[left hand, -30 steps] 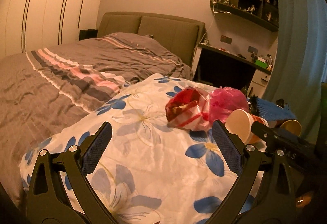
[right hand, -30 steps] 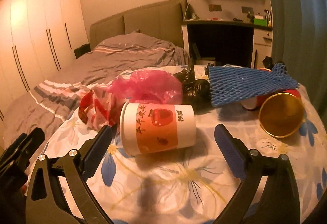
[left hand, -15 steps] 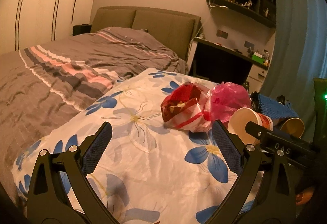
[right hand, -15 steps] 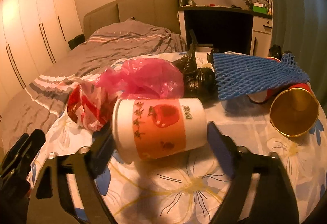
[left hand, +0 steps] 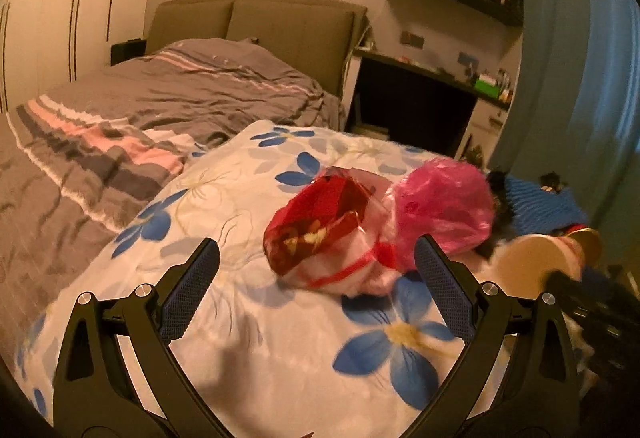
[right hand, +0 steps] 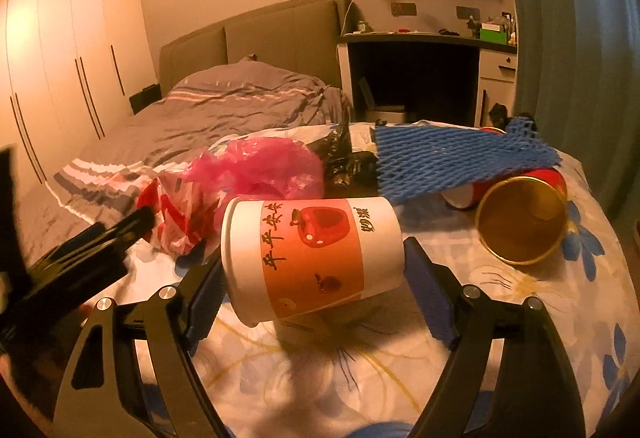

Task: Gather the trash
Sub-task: 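Grasp the white-orange printed paper cup with the right tool while the left tool grasps the red-and-white wrapper, then carry the printed cup and red wrapper over the brown bin with both tools, then open both tools to drop the wrapper and printed cup into the bin, then move back to the bed and grasp the red can with the right tool, then grasp the blue foam net with the left tool while the right tool holds the red can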

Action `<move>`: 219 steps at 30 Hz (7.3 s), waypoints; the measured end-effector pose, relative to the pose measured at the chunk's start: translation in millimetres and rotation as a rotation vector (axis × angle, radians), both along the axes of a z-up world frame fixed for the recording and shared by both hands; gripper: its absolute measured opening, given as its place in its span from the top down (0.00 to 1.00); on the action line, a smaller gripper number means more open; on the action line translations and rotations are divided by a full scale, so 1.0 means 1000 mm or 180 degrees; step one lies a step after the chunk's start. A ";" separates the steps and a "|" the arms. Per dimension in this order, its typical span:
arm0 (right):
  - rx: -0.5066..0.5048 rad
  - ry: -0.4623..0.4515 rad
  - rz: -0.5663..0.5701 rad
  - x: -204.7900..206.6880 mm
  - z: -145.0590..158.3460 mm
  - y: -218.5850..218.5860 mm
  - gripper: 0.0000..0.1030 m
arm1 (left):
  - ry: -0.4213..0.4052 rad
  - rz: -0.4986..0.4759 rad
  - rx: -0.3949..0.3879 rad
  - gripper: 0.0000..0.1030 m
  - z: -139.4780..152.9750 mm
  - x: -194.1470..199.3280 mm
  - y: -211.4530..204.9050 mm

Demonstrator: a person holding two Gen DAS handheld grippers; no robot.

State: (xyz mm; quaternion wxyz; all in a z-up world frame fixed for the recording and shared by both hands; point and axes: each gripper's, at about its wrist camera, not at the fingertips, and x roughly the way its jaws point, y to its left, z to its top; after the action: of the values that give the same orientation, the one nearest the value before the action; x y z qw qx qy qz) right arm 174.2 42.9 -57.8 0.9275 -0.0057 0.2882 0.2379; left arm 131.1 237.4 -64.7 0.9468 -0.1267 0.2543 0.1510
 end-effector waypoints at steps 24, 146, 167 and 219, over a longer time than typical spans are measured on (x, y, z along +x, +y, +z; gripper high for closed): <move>0.0158 -0.0174 0.0076 -0.038 0.017 -0.041 0.22 | -0.0026 -0.0092 -0.0470 0.69 -0.014 -0.043 0.002; 0.0344 -0.0469 -0.2425 -0.021 -0.013 -0.439 0.17 | -0.0557 -0.1688 0.0107 0.14 0.011 0.008 -0.359; 0.0291 -0.0782 -0.1464 -0.060 0.022 -0.300 0.17 | -0.0618 -0.0756 0.0075 0.14 0.021 -0.024 -0.237; -0.0350 -0.0079 -0.1002 0.032 -0.010 -0.144 0.96 | -0.0539 -0.0178 -0.0019 0.14 0.014 -0.043 -0.112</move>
State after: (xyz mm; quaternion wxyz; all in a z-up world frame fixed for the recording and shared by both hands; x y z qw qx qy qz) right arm 206.1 -101.3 -67.8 0.9551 -0.0142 0.2867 0.0734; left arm 88.4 125.6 -51.0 0.9684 -0.1346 0.1772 0.1126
